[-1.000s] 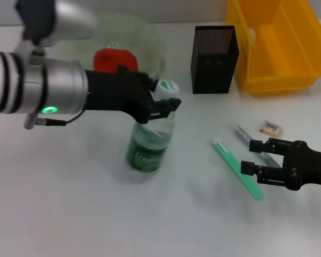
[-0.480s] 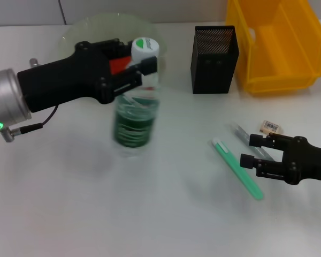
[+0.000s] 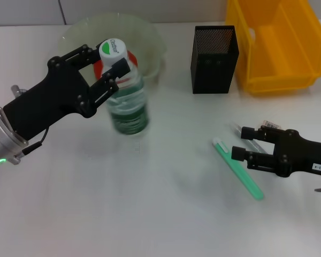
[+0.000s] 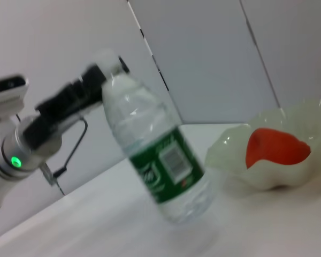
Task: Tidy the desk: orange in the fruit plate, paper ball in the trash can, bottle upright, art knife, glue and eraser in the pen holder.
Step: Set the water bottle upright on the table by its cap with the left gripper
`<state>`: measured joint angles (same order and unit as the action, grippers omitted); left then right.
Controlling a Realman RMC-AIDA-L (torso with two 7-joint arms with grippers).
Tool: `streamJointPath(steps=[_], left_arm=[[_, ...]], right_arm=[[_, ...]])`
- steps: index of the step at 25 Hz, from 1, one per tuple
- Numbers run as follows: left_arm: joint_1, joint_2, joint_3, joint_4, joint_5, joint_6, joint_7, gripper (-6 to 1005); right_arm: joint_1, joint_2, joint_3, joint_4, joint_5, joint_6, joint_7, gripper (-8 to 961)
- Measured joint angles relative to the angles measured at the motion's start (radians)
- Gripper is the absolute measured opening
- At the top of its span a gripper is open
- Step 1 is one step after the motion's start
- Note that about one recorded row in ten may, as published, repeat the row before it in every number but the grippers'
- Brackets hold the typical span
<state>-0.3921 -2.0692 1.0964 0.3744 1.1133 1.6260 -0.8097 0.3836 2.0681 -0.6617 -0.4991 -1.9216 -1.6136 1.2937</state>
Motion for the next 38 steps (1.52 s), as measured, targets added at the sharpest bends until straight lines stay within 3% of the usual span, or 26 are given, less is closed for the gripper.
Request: streamJointPath(steps=[6,21,38], left_arm=[[-0.004,-0.005,-0.039,-0.059,-0.012,-0.086,0.096,439],[-0.047,-0.009,-0.058,-0.165,-0.107,-0.181,0.151,439],[-0.043,-0.01,-0.058,-0.172,-0.159,-0.221,0.176,438]], right_arm=[[0.019,0.011,0.068,0.049,0.017,0.032,-0.012,737],[0.026,0.015,0.101,0.163,0.193,0.142,-0.105,736],[0.036,0.013,0.102,0.187,0.239,0.148,-0.131,736]])
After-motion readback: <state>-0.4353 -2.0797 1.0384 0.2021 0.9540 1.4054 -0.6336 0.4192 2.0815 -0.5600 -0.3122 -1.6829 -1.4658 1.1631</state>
